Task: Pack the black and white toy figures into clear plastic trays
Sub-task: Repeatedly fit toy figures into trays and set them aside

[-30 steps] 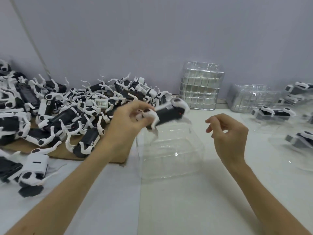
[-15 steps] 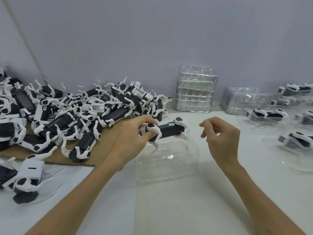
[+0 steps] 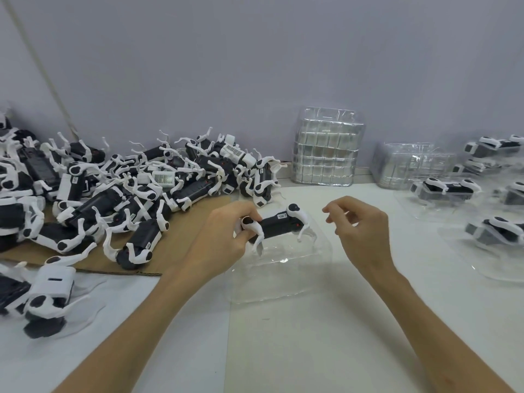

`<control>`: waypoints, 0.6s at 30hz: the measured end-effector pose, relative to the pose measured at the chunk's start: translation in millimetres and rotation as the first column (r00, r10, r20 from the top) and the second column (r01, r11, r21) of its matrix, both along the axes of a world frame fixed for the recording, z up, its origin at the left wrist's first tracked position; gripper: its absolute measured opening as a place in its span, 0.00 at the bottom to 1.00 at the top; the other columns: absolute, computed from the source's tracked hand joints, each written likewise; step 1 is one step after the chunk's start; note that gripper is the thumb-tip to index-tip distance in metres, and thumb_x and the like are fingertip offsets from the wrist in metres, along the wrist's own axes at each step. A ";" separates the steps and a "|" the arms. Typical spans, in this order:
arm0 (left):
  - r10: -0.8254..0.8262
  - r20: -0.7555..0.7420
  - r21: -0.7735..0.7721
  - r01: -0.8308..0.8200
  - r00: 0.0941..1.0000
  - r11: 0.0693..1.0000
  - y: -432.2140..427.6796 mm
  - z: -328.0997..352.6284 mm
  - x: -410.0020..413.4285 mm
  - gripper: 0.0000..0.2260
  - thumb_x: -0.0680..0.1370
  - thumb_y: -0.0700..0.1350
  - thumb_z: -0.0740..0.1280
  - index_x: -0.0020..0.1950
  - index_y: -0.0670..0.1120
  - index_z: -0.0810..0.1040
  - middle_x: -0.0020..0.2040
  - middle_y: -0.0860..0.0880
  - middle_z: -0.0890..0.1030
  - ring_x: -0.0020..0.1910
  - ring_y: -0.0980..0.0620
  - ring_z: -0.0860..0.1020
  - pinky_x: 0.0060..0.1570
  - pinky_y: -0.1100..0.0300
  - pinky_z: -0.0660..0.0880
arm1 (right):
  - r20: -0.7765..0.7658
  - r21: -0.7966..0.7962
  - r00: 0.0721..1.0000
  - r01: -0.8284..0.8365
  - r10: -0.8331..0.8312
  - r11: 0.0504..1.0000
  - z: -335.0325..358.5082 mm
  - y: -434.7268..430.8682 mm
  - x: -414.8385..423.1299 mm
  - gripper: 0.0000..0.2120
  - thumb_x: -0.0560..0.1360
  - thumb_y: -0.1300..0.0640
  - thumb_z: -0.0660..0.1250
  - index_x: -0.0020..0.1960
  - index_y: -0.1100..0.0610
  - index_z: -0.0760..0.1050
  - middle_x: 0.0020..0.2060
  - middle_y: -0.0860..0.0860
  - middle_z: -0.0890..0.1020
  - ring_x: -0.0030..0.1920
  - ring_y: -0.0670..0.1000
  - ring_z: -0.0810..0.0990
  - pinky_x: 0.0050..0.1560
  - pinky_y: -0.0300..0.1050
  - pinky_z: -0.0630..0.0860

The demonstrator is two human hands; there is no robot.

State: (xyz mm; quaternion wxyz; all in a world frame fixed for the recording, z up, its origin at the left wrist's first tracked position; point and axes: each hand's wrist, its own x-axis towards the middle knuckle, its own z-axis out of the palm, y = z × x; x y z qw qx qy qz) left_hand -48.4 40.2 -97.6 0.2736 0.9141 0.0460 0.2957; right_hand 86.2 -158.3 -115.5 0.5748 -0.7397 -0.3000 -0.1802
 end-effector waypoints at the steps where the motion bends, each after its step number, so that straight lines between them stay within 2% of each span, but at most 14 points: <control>1: -0.006 0.010 0.035 0.005 1.000 0.999 0.3 -0.8 -0.2 0.11 0.71 0.30 0.69 0.47 0.44 0.81 0.45 0.53 0.80 0.45 0.58 0.74 0.46 0.67 0.70 | -0.057 -0.053 0.997 -0.058 0.055 0.997 -1.1 0.9 -0.1 0.09 0.77 0.61 0.68 0.44 0.49 0.82 0.40 0.40 0.82 0.39 0.45 0.80 0.39 0.35 0.75; 3: -0.012 0.002 0.086 0.012 1.000 0.996 1.3 -3.1 -1.3 0.11 0.71 0.29 0.69 0.46 0.44 0.81 0.45 0.53 0.78 0.43 0.58 0.74 0.43 0.70 0.67 | -0.213 -0.183 0.960 -0.220 0.179 0.958 -5.4 3.3 0.6 0.11 0.78 0.60 0.66 0.54 0.45 0.80 0.53 0.40 0.80 0.49 0.40 0.79 0.44 0.28 0.71; 5: -0.003 -0.017 0.084 0.004 1.000 0.996 3.8 -5.3 -2.4 0.11 0.72 0.30 0.68 0.46 0.45 0.81 0.44 0.54 0.78 0.42 0.59 0.74 0.41 0.70 0.67 | -0.334 -0.289 0.915 -0.330 0.228 0.899 -10.6 5.3 1.6 0.13 0.80 0.57 0.64 0.61 0.44 0.77 0.59 0.42 0.77 0.54 0.40 0.77 0.46 0.27 0.69; 8: 0.026 -0.042 0.090 -0.022 0.999 0.996 8.5 -7.0 -3.4 0.10 0.74 0.35 0.70 0.48 0.49 0.82 0.39 0.60 0.77 0.43 0.58 0.75 0.43 0.67 0.68 | -0.360 -0.311 0.909 -0.330 0.211 0.891 -14.2 6.1 0.0 0.14 0.81 0.55 0.63 0.64 0.42 0.76 0.58 0.43 0.77 0.52 0.39 0.77 0.44 0.27 0.69; 11: 0.114 -0.095 0.139 -0.100 0.989 0.985 9.3 -5.4 -2.7 0.09 0.74 0.41 0.70 0.48 0.55 0.81 0.38 0.58 0.80 0.43 0.52 0.76 0.44 0.55 0.72 | -0.311 -0.344 0.931 -0.300 0.193 0.890 -14.8 6.9 -1.3 0.14 0.81 0.54 0.62 0.65 0.42 0.76 0.57 0.43 0.77 0.50 0.38 0.77 0.44 0.25 0.68; 13: 0.168 -0.090 0.185 -0.150 0.982 0.971 7.7 -4.5 -1.9 0.09 0.73 0.42 0.71 0.47 0.57 0.81 0.39 0.56 0.81 0.43 0.52 0.77 0.45 0.55 0.71 | -0.301 -0.346 0.934 -0.297 0.194 0.890 -15.4 7.2 -1.1 0.14 0.81 0.54 0.62 0.65 0.42 0.76 0.57 0.43 0.77 0.49 0.39 0.77 0.44 0.24 0.68; 15: 0.207 -0.084 0.208 -0.186 0.975 0.960 5.8 -2.8 -1.5 0.08 0.72 0.43 0.72 0.47 0.57 0.81 0.37 0.59 0.77 0.45 0.56 0.74 0.48 0.57 0.65 | -0.301 -0.347 0.934 -0.297 0.195 0.890 -15.9 6.8 -0.9 0.14 0.81 0.54 0.62 0.64 0.42 0.75 0.56 0.43 0.77 0.49 0.40 0.77 0.44 0.25 0.69; 18: 0.227 -0.150 0.141 -0.207 0.962 0.968 4.4 -0.8 -1.9 0.08 0.73 0.44 0.71 0.48 0.57 0.81 0.39 0.60 0.74 0.46 0.57 0.71 0.42 0.59 0.65 | -0.300 -0.349 0.935 -0.294 0.191 0.890 -16.4 6.7 -1.4 0.14 0.81 0.54 0.62 0.64 0.41 0.75 0.56 0.42 0.77 0.49 0.40 0.77 0.44 0.27 0.69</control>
